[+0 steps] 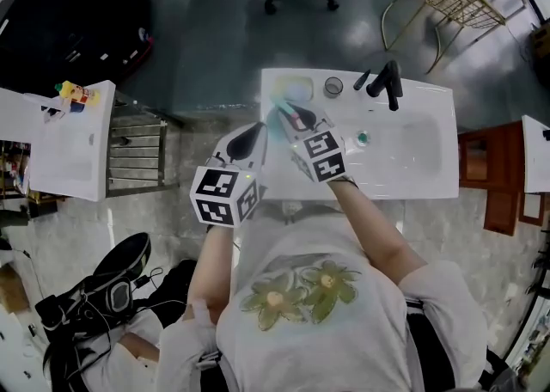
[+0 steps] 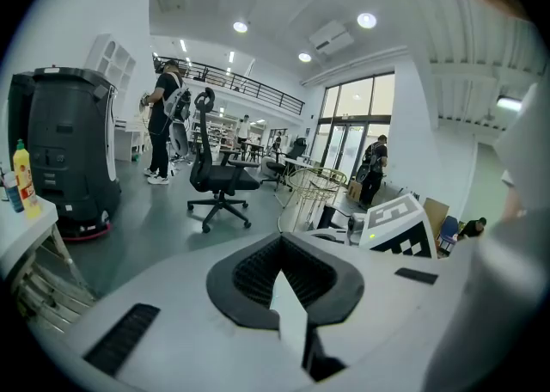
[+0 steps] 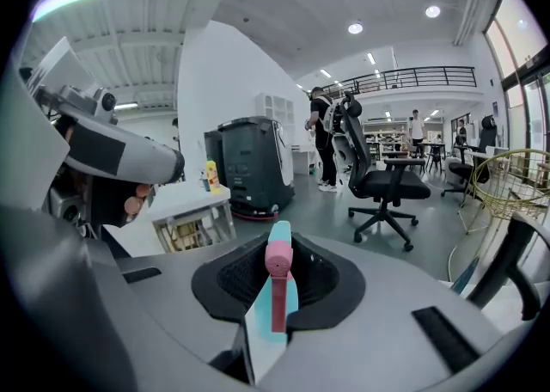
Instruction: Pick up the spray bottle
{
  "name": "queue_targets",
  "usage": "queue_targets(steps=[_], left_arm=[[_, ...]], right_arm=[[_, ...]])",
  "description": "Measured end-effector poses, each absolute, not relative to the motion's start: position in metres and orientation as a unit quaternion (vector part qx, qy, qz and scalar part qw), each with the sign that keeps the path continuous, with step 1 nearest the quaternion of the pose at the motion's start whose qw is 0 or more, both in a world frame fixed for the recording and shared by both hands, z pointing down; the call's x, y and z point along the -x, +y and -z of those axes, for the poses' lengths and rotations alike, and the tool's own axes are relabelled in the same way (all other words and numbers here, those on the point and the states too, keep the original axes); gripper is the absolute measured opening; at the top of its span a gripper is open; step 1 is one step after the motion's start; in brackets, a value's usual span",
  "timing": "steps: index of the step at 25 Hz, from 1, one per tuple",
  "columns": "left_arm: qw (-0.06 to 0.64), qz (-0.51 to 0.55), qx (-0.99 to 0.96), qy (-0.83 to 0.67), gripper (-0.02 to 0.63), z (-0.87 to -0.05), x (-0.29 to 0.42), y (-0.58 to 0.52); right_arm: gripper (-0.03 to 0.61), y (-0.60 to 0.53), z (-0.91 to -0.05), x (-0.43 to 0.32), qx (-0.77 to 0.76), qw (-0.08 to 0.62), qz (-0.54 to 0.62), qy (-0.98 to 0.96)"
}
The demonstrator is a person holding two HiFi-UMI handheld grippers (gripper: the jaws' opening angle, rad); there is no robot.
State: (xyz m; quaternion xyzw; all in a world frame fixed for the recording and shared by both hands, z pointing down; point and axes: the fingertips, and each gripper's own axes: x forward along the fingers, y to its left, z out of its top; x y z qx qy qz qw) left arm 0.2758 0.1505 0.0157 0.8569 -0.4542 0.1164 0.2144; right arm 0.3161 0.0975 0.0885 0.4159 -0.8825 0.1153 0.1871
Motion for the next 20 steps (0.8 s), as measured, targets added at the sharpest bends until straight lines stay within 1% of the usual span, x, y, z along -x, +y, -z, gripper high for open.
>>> queue_targets(steps=[7,13,20], left_arm=[[0.217,-0.119,-0.856,-0.454,0.006,-0.019,-0.276,0.152],[0.215,-0.119,-0.857,-0.453,0.006,-0.018,-0.278,0.152],[0.209,-0.119,-0.859,-0.453,0.006,-0.015,-0.281,0.152]], right_arm=[[0.072,0.098,-0.084,-0.316,-0.416,0.193,-0.106,-0.882],[0.072,0.097,-0.066,-0.320,-0.427,0.182,-0.104,-0.880],[0.072,0.102,-0.038,-0.320,-0.426,0.170,-0.075,-0.886]])
